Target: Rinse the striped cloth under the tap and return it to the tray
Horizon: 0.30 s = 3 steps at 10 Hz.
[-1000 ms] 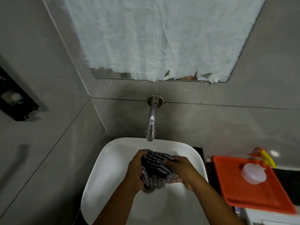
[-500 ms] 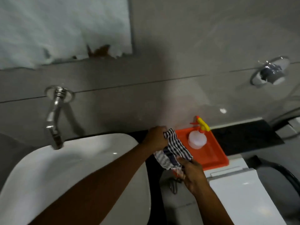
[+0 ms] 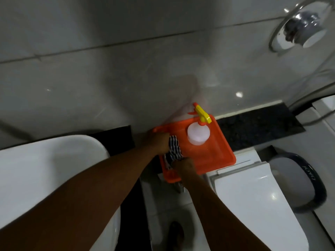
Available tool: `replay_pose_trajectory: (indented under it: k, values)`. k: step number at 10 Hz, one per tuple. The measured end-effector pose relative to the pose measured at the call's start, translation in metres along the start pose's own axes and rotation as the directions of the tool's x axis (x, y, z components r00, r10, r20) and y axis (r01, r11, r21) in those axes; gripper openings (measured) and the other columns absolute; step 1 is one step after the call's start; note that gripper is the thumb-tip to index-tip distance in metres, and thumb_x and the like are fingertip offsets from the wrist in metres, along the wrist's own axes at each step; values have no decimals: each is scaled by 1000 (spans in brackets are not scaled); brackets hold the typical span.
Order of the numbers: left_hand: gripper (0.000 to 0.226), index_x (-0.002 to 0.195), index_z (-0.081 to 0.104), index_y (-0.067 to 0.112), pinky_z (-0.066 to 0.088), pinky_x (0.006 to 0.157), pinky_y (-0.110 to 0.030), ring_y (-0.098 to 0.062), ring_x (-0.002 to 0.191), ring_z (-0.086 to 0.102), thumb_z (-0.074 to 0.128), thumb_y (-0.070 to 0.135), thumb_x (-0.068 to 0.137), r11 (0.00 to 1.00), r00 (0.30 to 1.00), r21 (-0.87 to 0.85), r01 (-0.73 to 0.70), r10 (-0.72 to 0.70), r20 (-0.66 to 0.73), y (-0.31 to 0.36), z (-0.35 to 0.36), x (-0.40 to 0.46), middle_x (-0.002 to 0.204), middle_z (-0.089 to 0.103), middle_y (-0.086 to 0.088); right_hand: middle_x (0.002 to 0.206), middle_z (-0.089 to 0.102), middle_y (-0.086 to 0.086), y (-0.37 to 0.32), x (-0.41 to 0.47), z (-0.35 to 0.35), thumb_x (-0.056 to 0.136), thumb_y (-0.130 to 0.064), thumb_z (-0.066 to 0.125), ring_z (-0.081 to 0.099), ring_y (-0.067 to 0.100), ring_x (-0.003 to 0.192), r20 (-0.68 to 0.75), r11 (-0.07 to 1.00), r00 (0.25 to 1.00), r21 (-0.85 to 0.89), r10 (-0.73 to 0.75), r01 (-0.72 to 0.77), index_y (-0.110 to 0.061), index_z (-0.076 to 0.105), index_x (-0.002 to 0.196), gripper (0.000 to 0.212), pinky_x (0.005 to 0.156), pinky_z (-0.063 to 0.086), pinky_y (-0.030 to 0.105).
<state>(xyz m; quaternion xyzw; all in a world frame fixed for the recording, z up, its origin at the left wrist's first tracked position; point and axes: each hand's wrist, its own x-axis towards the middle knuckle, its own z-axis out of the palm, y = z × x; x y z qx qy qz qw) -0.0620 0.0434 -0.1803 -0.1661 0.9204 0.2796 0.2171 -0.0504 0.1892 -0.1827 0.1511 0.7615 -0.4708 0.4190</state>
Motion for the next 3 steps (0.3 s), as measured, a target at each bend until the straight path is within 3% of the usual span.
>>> replay_pose_trajectory:
  k: [1,2,3]
  values:
    - [37,122,60,15,45,107,-46,-31,122,57,56,22,85,997,997,-10,-72,72,-26,-1,-9,-24,133,62,-13,109,67,20,-4,-11,2,93,-28,61,66,34,99,-6,990,995,-100,-100,99,-6,62,106,26,88,56,42]
    - [42,120,61,13,47,104,-43,-32,122,57,54,29,81,992,989,35,-121,123,-80,-5,-41,-60,133,61,-14,125,64,19,-26,-28,15,95,-35,57,62,35,114,-31,932,968,-279,-249,231,-7,56,128,43,103,50,46]
    - [46,123,57,6,51,97,-46,-36,119,58,61,27,81,992,974,91,-85,102,-204,-7,-80,-100,131,59,-18,134,56,25,-63,-57,35,89,-22,66,53,38,124,-76,802,866,-423,-494,421,2,50,134,53,109,38,40]
